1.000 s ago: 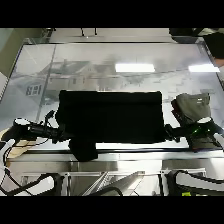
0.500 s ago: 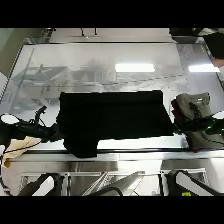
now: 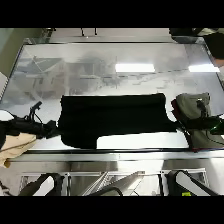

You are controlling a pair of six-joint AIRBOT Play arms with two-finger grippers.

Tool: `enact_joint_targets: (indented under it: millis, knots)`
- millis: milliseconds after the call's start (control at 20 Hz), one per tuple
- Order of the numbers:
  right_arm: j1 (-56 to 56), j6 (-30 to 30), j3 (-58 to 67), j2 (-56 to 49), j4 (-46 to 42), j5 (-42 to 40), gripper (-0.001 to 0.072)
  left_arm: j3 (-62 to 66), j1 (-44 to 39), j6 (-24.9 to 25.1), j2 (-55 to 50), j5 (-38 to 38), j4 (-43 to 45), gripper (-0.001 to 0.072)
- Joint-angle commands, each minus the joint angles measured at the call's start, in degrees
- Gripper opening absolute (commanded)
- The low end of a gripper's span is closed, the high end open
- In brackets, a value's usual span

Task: Fold the shirts.

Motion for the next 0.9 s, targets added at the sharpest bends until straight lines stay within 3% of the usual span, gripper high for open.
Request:
enact_joint_targets:
  millis: [0,350,750,800,850]
  knots:
    - [1.2,-3.3,2.0,-2.4,8.1,-4.0,0.0018,10.9,0.0,0.8,-7.6,0.7,-4.7,0.0017]
    - [9.0,-4.4,18.6,-18.1,8.3,-10.2,0.0018,33.6,-0.5,0.7,-27.1,2.1,-6.5,0.0017]
    - [12.0,-10.8,25.4,-30.5,9.2,-20.1,0.0019,53.1,-8.5,1.3,-49.2,3.2,-2.4,0.0018]
    - [12.0,-11.0,25.7,-31.1,9.2,-20.0,0.0030,55.6,-9.1,1.3,-51.5,1.8,-1.1,0.0020]
    - [12.0,-11.2,25.7,-31.2,9.1,-20.0,0.0130,57.9,-9.6,1.3,-53.4,-0.2,-1.1,0.0021]
